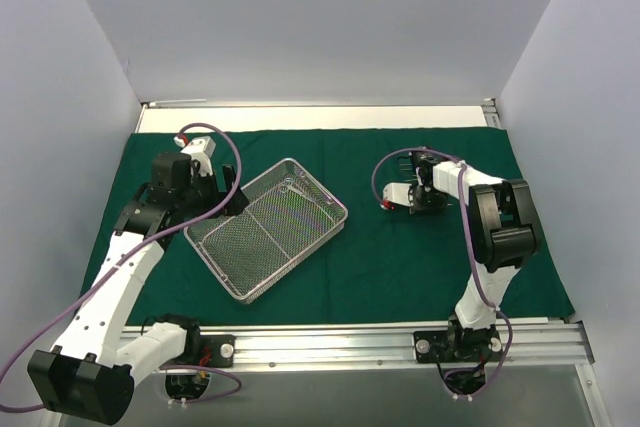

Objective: Open and lay out the surgical kit
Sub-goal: Place the medical item in the surgical kit.

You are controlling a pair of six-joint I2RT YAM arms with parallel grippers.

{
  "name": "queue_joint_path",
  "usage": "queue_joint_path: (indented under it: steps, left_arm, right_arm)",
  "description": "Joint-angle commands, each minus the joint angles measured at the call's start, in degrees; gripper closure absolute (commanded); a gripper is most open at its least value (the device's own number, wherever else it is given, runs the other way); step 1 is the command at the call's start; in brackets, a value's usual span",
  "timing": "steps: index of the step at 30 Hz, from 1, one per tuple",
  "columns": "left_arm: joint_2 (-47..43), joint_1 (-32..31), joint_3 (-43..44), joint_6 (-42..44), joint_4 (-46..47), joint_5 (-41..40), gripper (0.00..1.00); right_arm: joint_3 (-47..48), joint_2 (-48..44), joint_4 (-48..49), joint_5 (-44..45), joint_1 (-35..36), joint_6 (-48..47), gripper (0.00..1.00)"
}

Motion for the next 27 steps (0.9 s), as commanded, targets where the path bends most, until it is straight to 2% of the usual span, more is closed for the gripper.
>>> queue_joint_path:
  steps: [1, 12, 20, 27]
  left_arm:
    - [-0.1, -0.1, 1.5, 0.4, 2.6, 0.0, 0.06]
    - [0.6, -0.1, 1.6, 0.5, 2.5, 0.4, 0.06]
    - [1.0, 0.0, 1.5, 0.3, 2.9, 1.2, 0.06]
    - [1.2, 0.0, 1.5, 0.6, 2.6, 1.3, 0.06]
  right_arm:
    - [1.5, 1.6, -0.9, -0.4, -0.2, -0.7, 1.00]
    - [0.3, 1.9, -0.1, 0.4, -0.7, -0.3, 0.91]
    - [-1.2, 0.4, -0.1, 0.2, -1.1, -0.1, 0.78]
    - [-2.1, -0.9, 0.0, 0.3, -1.2, 0.5, 0.75]
